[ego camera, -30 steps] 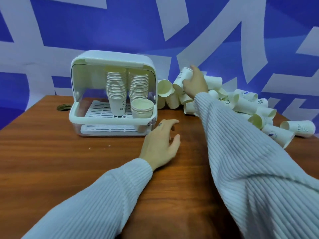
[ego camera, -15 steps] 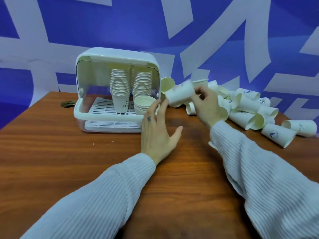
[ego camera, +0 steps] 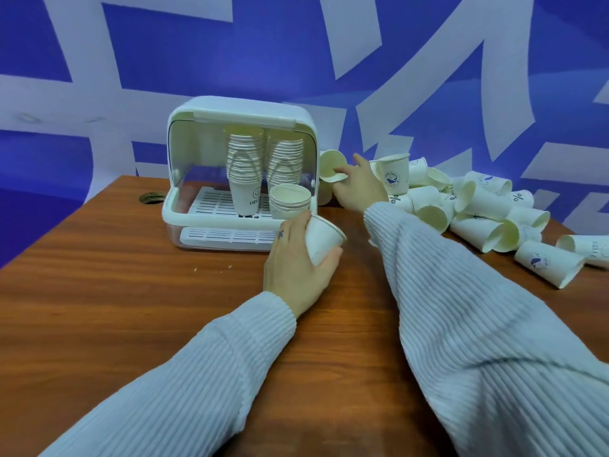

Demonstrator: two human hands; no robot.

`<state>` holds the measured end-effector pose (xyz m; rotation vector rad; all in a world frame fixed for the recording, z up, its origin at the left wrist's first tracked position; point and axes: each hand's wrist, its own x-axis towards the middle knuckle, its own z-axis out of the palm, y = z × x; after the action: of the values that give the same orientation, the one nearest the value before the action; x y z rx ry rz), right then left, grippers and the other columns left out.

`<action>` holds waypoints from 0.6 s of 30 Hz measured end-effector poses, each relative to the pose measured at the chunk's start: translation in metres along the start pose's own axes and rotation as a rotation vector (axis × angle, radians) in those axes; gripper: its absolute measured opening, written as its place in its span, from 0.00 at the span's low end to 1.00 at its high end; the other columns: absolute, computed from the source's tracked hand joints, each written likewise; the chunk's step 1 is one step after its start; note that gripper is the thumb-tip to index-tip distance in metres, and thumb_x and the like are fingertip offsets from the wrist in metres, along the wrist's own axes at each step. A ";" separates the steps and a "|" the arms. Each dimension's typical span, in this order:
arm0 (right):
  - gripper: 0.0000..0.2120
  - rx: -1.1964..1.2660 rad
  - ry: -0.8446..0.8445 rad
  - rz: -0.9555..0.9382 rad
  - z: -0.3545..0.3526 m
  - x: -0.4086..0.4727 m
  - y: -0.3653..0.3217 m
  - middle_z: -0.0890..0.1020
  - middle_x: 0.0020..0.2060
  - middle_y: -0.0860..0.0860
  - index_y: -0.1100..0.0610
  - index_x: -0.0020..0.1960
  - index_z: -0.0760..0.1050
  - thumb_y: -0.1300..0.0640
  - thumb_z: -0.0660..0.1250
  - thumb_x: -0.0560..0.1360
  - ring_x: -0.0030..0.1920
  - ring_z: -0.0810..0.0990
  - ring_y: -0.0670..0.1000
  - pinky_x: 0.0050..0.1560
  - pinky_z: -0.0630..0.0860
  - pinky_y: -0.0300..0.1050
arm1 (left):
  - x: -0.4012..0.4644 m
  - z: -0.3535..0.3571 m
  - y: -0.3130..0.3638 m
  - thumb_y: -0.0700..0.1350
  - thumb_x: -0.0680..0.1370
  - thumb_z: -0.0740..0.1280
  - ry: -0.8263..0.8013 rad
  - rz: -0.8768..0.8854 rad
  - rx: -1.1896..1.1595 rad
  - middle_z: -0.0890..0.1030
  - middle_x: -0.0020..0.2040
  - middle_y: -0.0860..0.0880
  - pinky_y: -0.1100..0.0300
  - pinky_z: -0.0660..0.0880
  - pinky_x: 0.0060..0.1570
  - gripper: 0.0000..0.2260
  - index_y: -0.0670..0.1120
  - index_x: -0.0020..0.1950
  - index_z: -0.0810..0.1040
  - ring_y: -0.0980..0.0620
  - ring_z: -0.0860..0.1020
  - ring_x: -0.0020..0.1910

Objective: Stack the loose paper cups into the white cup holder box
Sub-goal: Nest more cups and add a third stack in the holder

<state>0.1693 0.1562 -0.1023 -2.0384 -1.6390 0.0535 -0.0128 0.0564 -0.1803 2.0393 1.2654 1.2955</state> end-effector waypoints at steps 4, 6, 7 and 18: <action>0.26 -0.014 -0.040 0.012 0.011 0.024 -0.002 0.56 0.83 0.52 0.51 0.78 0.69 0.55 0.62 0.80 0.79 0.65 0.57 0.75 0.65 0.54 | 0.001 0.002 0.002 0.62 0.72 0.69 -0.027 0.032 -0.019 0.72 0.69 0.51 0.51 0.72 0.64 0.37 0.51 0.78 0.65 0.48 0.72 0.68; 0.25 -0.010 -0.009 0.020 0.012 0.027 -0.003 0.65 0.80 0.54 0.56 0.77 0.69 0.55 0.62 0.80 0.75 0.69 0.58 0.73 0.68 0.54 | 0.001 0.002 0.002 0.61 0.72 0.69 -0.028 0.036 -0.022 0.72 0.69 0.51 0.51 0.72 0.64 0.36 0.51 0.78 0.65 0.49 0.72 0.68; 0.25 0.007 0.035 0.038 0.012 0.026 -0.002 0.69 0.77 0.55 0.57 0.76 0.69 0.55 0.62 0.80 0.73 0.72 0.59 0.70 0.70 0.54 | 0.002 0.002 0.002 0.61 0.73 0.70 -0.025 0.031 -0.024 0.72 0.69 0.51 0.50 0.72 0.64 0.36 0.51 0.78 0.65 0.49 0.72 0.68; 0.07 0.598 0.592 -0.117 -0.050 -0.032 -0.041 0.83 0.43 0.41 0.51 0.48 0.81 0.59 0.66 0.76 0.45 0.80 0.41 0.49 0.77 0.37 | -0.004 -0.016 0.013 0.56 0.77 0.72 0.173 -0.038 -0.141 0.67 0.74 0.50 0.49 0.70 0.68 0.38 0.53 0.82 0.55 0.49 0.69 0.72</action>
<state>0.1404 0.1137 -0.0515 -1.3321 -1.1765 -0.0857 -0.0211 0.0445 -0.1649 1.8299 1.2413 1.5257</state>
